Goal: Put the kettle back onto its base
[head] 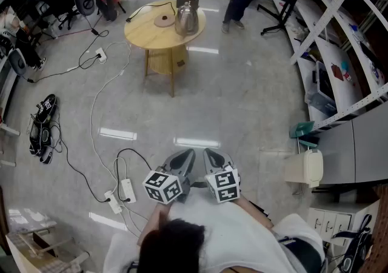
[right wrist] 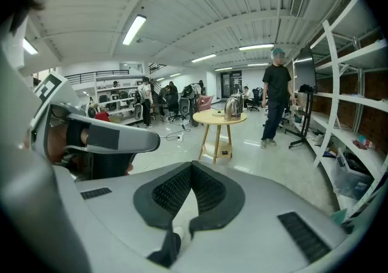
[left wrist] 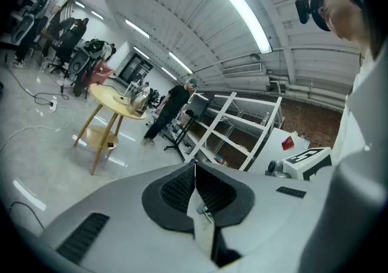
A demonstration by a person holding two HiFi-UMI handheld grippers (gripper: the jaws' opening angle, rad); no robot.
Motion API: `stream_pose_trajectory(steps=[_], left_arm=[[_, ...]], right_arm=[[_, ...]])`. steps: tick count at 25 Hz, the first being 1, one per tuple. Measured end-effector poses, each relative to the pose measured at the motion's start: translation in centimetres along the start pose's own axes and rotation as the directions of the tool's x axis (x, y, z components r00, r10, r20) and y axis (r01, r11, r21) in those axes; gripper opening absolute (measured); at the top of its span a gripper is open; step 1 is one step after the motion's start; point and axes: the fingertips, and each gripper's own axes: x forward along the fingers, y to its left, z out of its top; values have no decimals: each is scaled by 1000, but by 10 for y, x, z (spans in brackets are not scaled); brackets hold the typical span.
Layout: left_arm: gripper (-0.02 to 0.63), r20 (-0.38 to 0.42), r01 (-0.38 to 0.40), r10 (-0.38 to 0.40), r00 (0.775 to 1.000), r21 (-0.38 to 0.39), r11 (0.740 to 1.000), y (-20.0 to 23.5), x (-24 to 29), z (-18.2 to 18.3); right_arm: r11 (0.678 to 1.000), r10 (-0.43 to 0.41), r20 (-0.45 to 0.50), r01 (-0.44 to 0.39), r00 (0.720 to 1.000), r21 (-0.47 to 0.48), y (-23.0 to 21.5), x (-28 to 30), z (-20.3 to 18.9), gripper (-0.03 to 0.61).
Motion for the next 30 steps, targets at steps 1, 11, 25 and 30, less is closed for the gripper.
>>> stream_pose_trajectory(steps=[1, 11, 25, 30], left_arm=[[26, 0, -7, 7, 1000, 5, 1000, 0, 2, 1], [27, 30, -42, 40, 999, 54, 998, 16, 22, 27], [26, 18, -52, 52, 999, 35, 998, 89, 63, 75], [27, -3, -40, 40, 999, 25, 999, 120, 88, 98]], right_arm=[[1000, 1, 15, -1, 1000, 0, -3, -1, 4, 26], [1000, -26, 92, 25, 995, 13, -24, 16, 43, 26], [993, 3, 122, -18, 993, 117, -45, 94, 81, 29], [995, -14, 118, 2, 993, 99, -59, 134, 101, 29]])
